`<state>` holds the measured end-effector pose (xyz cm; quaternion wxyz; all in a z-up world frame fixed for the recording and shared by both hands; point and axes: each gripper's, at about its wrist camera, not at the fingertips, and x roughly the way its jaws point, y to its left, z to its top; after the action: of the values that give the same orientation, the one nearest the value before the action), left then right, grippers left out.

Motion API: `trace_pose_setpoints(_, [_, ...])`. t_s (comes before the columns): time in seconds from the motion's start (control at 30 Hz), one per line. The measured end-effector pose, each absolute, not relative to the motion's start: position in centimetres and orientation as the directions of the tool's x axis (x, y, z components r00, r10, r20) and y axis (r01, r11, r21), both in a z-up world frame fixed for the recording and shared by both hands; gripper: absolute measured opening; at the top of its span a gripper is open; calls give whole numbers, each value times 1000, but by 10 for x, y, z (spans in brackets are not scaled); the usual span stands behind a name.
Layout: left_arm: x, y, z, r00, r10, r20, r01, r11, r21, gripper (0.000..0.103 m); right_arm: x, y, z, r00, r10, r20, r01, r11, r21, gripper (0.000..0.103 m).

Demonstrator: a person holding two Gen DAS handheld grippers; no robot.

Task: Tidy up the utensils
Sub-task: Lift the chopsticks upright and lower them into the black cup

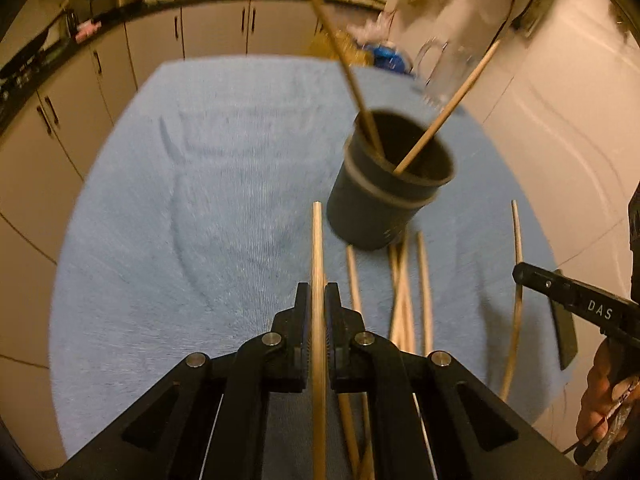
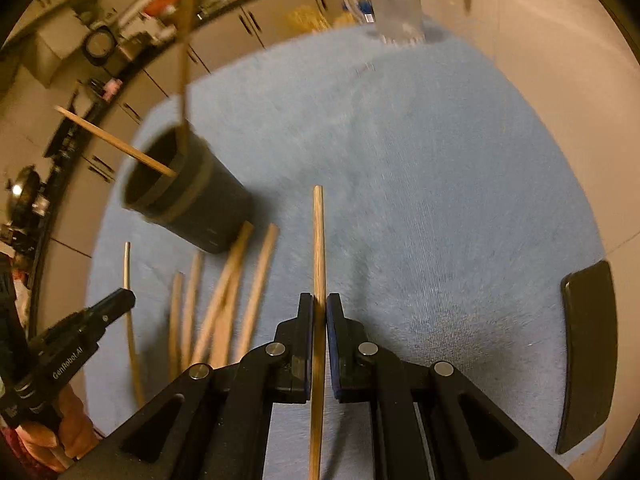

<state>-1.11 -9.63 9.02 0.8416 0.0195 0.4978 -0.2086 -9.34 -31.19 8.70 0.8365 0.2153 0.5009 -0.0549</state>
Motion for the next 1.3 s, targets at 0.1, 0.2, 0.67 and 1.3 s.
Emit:
trace_pose_setpoints(0.1, [-22,-90,110,462,-353,-813,376,909,-181,6,-105,-308,109,549,108,-829,287,907,308,7])
trace_pose_setpoints(0.2, [-36,-90,131,493,-363,-791,383,907,-177,6,-111,-303,126,589,91,-803,273,913,304,7])
trace_pose_setpoints(0.67, [-64,-66,167,542,-395,-742,404,896,-182,6,-136,-281,157,671,60,-739,250,920,301,7])
trace_pose_setpoints(1.3, [-63,-65,191,570,-429,-701,434,881,-186,6,-139,-284,197,733,41,-679,234,922,308,7])
